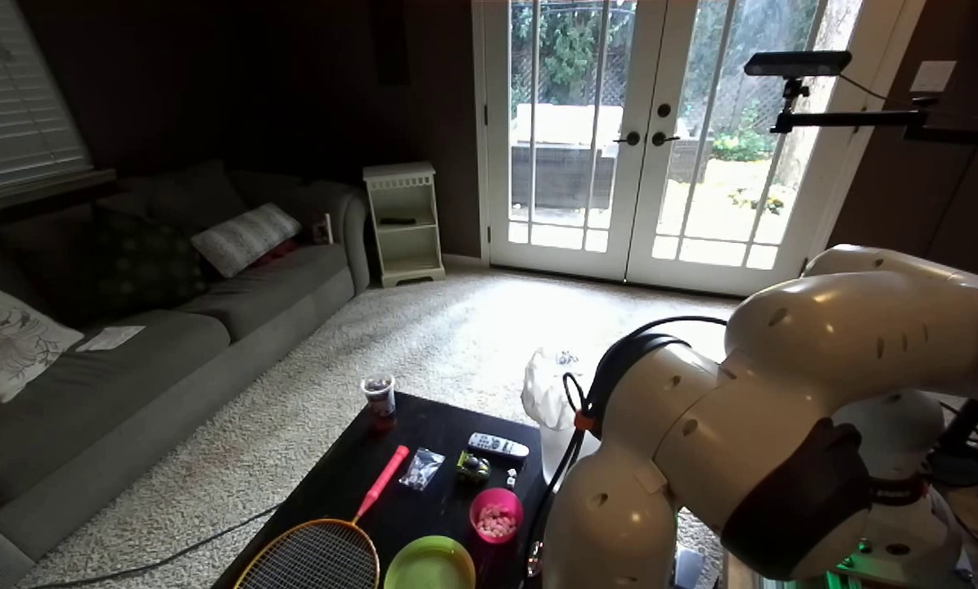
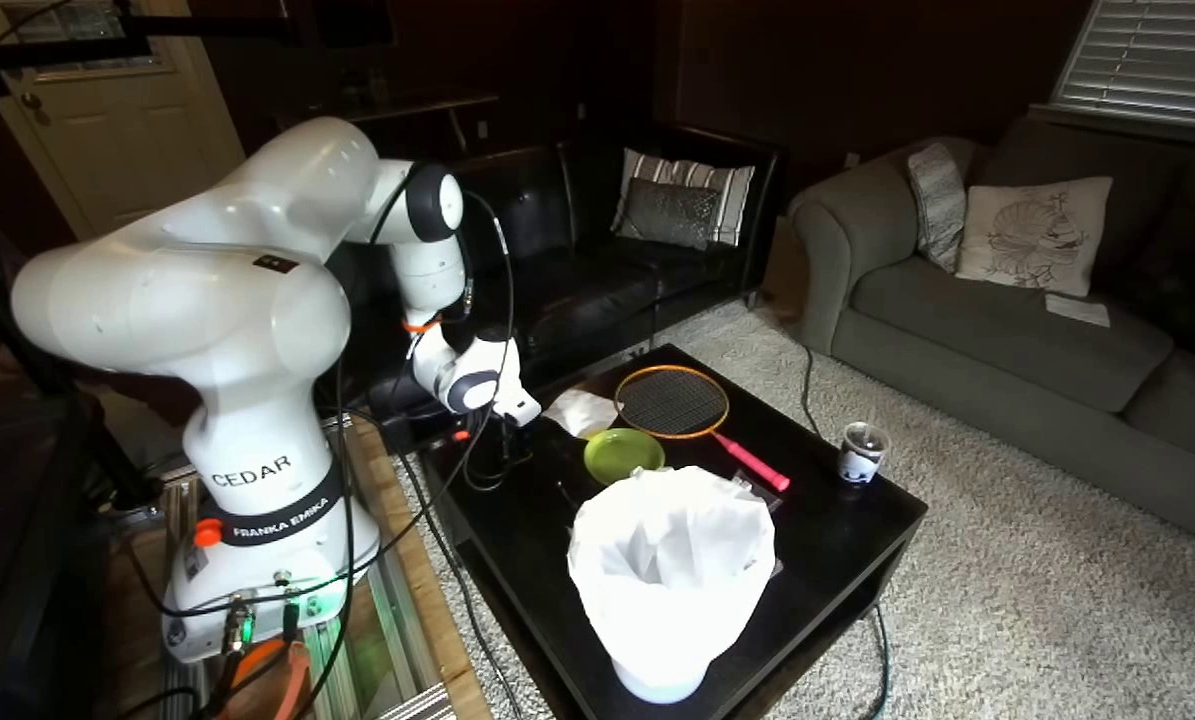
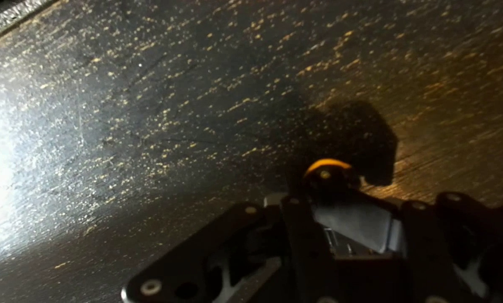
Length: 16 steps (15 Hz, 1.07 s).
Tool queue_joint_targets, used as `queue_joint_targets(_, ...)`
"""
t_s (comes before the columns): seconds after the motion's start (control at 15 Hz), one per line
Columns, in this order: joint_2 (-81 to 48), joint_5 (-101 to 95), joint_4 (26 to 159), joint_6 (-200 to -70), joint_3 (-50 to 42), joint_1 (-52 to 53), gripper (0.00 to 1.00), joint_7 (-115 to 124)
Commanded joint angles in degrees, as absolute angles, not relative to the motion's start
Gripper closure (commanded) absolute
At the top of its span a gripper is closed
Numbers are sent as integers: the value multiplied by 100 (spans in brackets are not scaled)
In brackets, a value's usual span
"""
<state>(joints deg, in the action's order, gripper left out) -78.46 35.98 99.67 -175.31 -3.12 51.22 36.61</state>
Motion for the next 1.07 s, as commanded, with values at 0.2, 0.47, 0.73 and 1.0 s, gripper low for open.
queue_joint_targets(0.2, -7966, 3255, 9818, -17487, -254, 4963, 99, 3882)
queue_joint_targets(0.47, -7872, 3260, 9901, -17763, 94, 4532, 99, 3644)
queue_joint_targets(0.73, -7778, 3384, 10104, -18715, 1341, 3074, 99, 2643)
queue_joint_targets(1.0, -7951, 2883, 10347, -19288, 2320, 1711, 99, 2165)
